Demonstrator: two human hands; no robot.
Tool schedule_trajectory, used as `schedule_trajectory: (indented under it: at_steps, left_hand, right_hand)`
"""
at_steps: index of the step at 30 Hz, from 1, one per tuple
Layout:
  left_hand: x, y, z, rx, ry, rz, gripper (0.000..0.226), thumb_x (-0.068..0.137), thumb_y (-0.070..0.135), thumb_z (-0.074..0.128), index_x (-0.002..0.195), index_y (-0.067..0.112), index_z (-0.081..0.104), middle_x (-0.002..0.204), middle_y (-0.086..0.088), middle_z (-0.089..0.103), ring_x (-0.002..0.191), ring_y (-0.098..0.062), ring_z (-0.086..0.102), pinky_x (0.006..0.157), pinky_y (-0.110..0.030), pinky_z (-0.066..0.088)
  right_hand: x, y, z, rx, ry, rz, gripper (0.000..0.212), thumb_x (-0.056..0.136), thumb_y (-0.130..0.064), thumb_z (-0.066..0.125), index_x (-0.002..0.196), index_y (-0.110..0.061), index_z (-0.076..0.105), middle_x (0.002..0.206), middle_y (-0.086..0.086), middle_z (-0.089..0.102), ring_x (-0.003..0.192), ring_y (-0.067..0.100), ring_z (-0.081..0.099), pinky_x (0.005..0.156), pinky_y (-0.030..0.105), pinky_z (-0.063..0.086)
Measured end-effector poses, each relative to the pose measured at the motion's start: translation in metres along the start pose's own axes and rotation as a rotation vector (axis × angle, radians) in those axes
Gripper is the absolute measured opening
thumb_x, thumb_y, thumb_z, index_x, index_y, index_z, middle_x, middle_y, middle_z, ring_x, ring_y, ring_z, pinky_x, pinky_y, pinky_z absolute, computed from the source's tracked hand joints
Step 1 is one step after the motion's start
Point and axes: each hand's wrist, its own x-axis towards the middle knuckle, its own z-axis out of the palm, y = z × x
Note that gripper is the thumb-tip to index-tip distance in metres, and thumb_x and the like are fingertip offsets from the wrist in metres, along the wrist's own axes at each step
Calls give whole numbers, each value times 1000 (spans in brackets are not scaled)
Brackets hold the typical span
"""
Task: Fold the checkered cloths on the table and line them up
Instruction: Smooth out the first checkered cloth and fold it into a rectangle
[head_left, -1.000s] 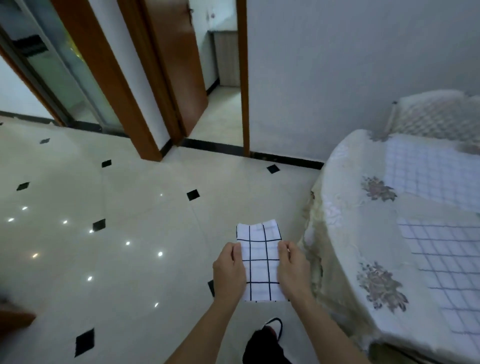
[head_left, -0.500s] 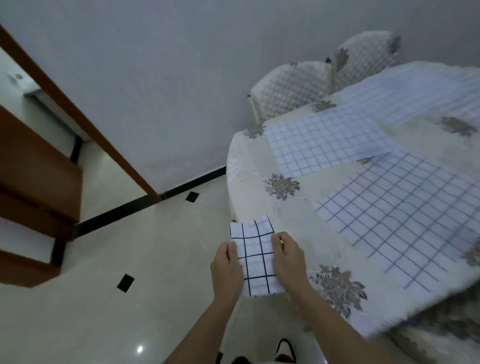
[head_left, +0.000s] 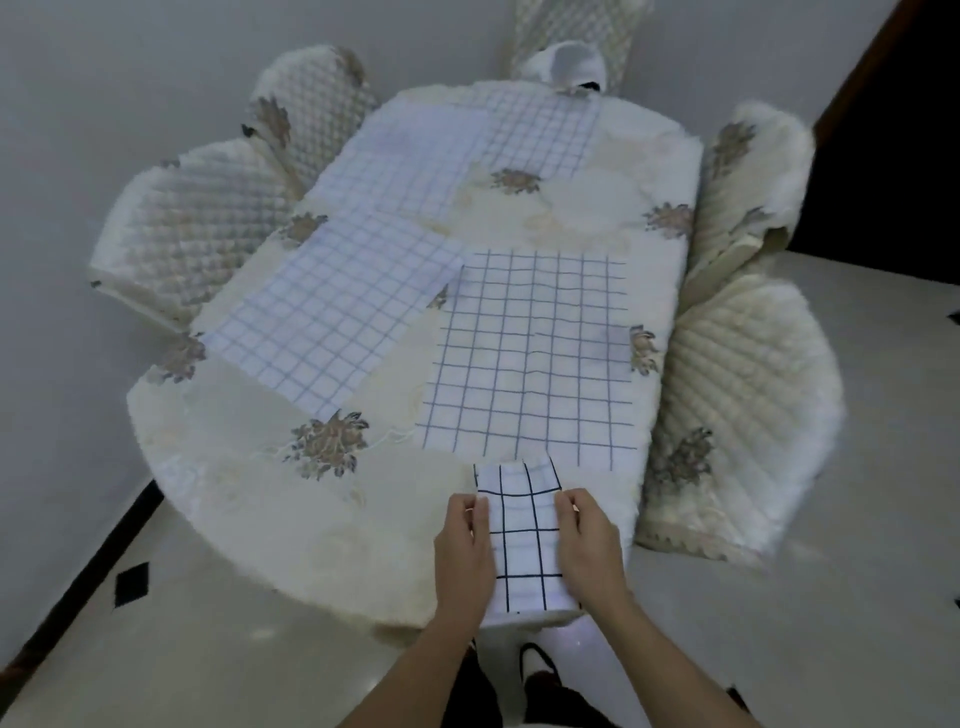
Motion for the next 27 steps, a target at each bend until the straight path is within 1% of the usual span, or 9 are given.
schedule_trajectory:
  at_steps: [2, 4, 6, 9, 13, 16, 17, 21, 27]
  left_hand:
    - [10, 1, 9, 18, -89, 14, 22, 104, 36, 45, 89, 22, 52, 75, 5, 62, 66, -4, 57, 61, -22, 45]
    - [19, -1, 15, 52, -164, 20, 22, 104, 34, 46, 87, 21, 52, 72, 6, 59, 63, -5, 52, 59, -21, 42]
    - [28, -4, 20, 104, -223, 19, 22, 104, 30, 48, 86, 19, 52, 74, 2, 59, 66, -11, 52, 60, -21, 41]
    - [43, -9, 25, 153, -312, 14, 22, 103, 25, 52, 83, 15, 54, 76, -4, 59, 67, -11, 50, 63, -23, 41]
    - [60, -4, 33, 290, -396, 24, 25, 102, 25, 52, 78, 18, 51, 70, 5, 54, 63, -7, 46, 57, -15, 38]
    - [70, -1, 38, 387, -412, 61, 32, 102, 25, 52, 70, 22, 45, 67, 7, 48, 60, -5, 42, 55, -17, 34]
    - [73, -1, 40, 424, -412, 78, 31, 101, 26, 52, 71, 22, 46, 70, 6, 50, 63, -6, 44, 57, -18, 32]
    - [83, -5, 45, 542, -393, 118, 23, 100, 30, 51, 84, 16, 60, 87, 0, 58, 81, -17, 54, 74, -33, 45]
    - [87, -4, 47, 625, -392, 178, 25, 101, 34, 50, 90, 15, 64, 89, 2, 56, 90, -21, 54, 84, -39, 47]
  right_hand:
    - [1, 7, -4, 3, 59, 53, 30, 104, -38, 41, 82, -22, 54, 64, -2, 57, 56, 6, 48, 55, 27, 39]
    - [3, 14, -5, 16, 109, 114, 28, 104, -37, 41, 83, -23, 53, 67, -1, 58, 61, 10, 53, 57, 32, 41]
    - [5, 20, -5, 20, 135, 170, 25, 104, -35, 42, 87, -23, 54, 72, -1, 61, 68, 14, 57, 61, 36, 44]
    - [9, 30, -4, 12, 156, 235, 24, 104, -32, 44, 86, -20, 55, 73, 0, 60, 70, 17, 57, 62, 37, 43]
    - [17, 39, -3, -29, 191, 330, 28, 103, -26, 47, 78, -15, 56, 71, 1, 61, 71, 18, 58, 62, 35, 44]
    - [26, 38, -3, -70, 229, 357, 26, 101, -26, 49, 81, -14, 59, 73, 1, 62, 70, 16, 58, 60, 35, 44]
    - [28, 38, -3, -84, 242, 363, 24, 101, -27, 50, 83, -15, 61, 75, 0, 63, 70, 15, 58, 59, 34, 44]
    - [35, 39, -4, -123, 250, 390, 18, 99, -28, 52, 87, -20, 63, 80, -4, 64, 73, 13, 59, 60, 32, 46]
    - [38, 43, -6, -156, 243, 389, 18, 98, -29, 54, 85, -19, 62, 79, -4, 64, 70, 9, 56, 59, 29, 41]
